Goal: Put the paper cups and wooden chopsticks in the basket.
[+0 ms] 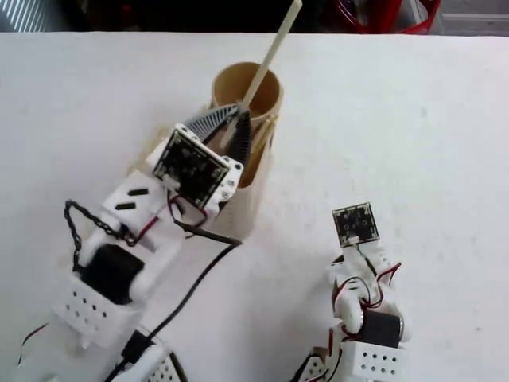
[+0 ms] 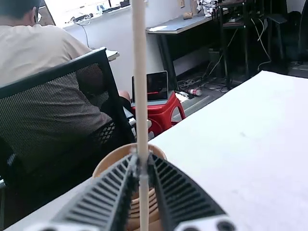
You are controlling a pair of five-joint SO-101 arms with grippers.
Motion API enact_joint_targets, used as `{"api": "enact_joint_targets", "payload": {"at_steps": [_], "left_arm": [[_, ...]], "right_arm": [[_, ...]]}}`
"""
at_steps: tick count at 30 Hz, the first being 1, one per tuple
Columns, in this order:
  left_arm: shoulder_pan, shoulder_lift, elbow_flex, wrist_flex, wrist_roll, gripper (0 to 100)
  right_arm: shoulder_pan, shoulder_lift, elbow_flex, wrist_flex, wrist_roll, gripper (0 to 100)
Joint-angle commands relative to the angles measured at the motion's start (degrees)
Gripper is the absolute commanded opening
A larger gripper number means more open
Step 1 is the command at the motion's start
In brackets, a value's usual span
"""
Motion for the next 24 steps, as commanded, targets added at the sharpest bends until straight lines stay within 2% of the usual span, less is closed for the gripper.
{"api": "enact_joint_targets", "payload": {"at_steps": [1, 6, 15, 19, 24], "left_arm": [[0.22, -0.31, 4.57, -5.63, 0.7, 2], [-0.4, 1.36, 5.19, -5.36, 0.7, 9], [-7.69, 1.1, 3.69, -2.73, 0.79, 8], [-18.59, -1.1, -2.11, 4.4, 1.14, 8], [-36.62, -0.48, -8.26, 16.97, 2.9, 9]], "right_arm": [[0.22, -0.13, 0.53, -0.66, -0.09, 1.8], [0.13, -0.13, 0.53, -0.66, -0.09, 1.8], [0.13, -0.13, 0.53, -0.66, -0.09, 1.8], [0.13, -0.13, 0.53, -0.66, -0.09, 1.8], [0.13, -0.13, 0.53, -0.66, -0.09, 1.8]]}}
